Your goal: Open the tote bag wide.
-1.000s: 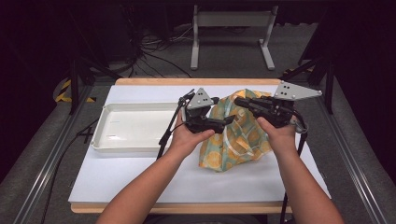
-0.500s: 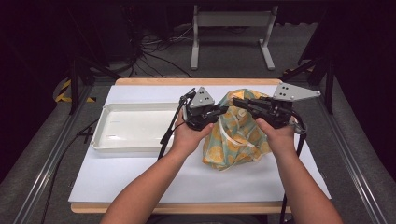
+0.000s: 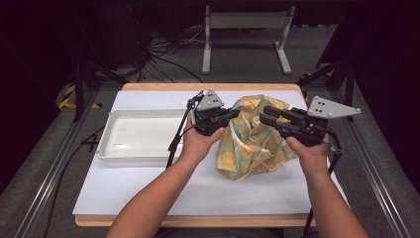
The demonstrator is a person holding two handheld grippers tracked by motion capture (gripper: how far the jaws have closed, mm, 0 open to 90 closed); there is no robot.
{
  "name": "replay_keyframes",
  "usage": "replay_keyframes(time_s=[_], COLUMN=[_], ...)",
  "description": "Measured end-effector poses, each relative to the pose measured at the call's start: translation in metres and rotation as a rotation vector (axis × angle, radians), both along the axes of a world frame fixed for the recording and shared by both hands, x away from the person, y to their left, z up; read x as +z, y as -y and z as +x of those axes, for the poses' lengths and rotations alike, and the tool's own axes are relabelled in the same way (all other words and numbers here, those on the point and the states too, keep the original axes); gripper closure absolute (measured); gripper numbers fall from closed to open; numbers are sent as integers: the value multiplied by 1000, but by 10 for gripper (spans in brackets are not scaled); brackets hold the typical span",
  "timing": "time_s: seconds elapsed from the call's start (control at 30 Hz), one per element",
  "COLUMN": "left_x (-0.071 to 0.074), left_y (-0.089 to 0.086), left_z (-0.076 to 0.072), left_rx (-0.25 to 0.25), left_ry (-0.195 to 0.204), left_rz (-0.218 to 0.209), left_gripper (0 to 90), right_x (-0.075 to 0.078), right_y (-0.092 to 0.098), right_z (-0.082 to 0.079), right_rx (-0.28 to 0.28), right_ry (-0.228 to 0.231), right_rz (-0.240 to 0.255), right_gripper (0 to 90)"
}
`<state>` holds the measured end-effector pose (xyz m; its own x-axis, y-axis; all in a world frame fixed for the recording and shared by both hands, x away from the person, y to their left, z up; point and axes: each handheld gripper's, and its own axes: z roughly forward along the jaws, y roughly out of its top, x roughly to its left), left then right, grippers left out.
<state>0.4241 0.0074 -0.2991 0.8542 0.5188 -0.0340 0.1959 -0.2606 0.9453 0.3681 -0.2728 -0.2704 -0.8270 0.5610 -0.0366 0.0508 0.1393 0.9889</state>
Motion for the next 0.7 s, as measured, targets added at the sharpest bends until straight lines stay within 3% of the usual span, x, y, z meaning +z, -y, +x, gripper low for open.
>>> replay_keyframes(time_s=[0.03,0.2,0.43,0.7], left_x=[0,0,1,2], left_y=[0,1,1,0], left_z=[0,0,0,-1], left_rx=[-1,-4,-7,-14], left_ry=[0,-4,-4,-3], left_rz=[-1,-5,-6,-8], left_gripper=[886,885,885,883], right_x=[-2,-14,-34,-51], right_y=[3,14,19,18], right_z=[-2,-4,-6,-2], right_rx=[-19,-77,-135,-176], right_ry=[-8,-36,-60,-104], right_rz=[2,-32,-67,-126], right_gripper=[587,488,431,442])
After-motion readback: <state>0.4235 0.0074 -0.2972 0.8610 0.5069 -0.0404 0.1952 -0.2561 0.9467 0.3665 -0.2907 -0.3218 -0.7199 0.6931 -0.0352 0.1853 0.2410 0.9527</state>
